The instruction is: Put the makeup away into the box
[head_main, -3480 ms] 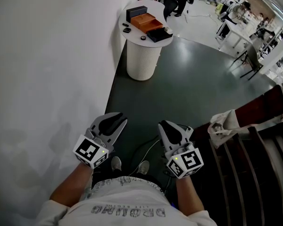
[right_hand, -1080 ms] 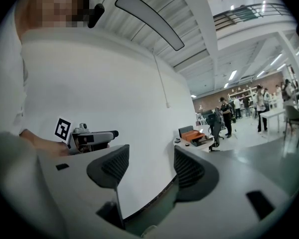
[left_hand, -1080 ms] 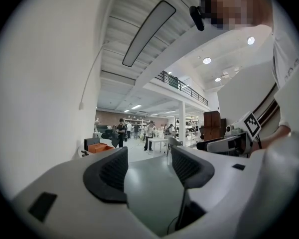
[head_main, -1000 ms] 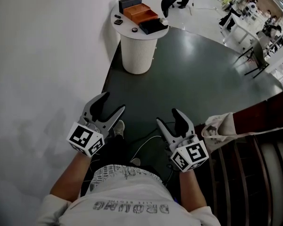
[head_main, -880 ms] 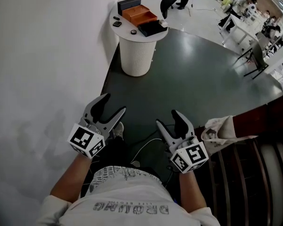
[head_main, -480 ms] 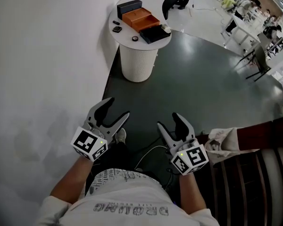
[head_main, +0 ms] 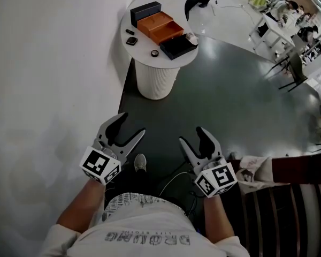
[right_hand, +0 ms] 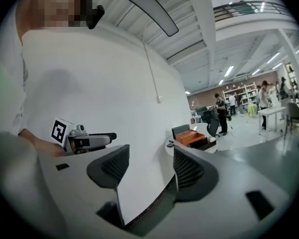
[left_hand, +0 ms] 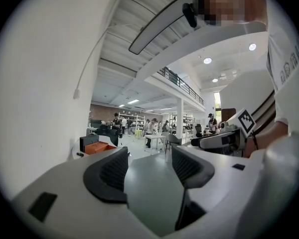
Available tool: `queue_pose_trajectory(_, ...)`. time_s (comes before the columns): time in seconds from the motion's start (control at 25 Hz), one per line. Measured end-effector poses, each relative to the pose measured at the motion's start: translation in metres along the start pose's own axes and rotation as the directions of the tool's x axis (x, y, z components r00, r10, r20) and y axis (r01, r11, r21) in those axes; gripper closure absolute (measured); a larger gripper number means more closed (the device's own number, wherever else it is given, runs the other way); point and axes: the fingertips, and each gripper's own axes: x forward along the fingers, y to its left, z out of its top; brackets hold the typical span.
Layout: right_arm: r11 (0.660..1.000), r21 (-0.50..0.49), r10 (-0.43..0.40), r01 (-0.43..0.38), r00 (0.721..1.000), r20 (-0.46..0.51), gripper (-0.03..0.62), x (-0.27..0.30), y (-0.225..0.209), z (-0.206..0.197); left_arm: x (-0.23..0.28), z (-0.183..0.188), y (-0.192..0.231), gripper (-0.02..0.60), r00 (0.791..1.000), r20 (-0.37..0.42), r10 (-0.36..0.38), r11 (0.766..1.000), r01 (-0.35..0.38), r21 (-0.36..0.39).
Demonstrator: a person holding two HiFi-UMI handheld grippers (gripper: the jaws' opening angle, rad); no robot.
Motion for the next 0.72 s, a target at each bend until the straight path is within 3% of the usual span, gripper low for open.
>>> queue_pose_trajectory(0.36,1.0,-0.003,-0.03,0.03,0.999,-0.018,0.316,0.09,-0.008,0.026,0.037,0.009,0.086,0.302,0.999,0.004,-0.038,0.999,0.038,-0.023)
queue_pose_trajectory(0.72,0.999,-0.019,-0.04,0.04,0.999,-0.014,0.315,0.151,-0.015,0.048,0.061,0.026,0.146,0.302,0.999,0.026,-0.038,0.999,0.039,-0.023)
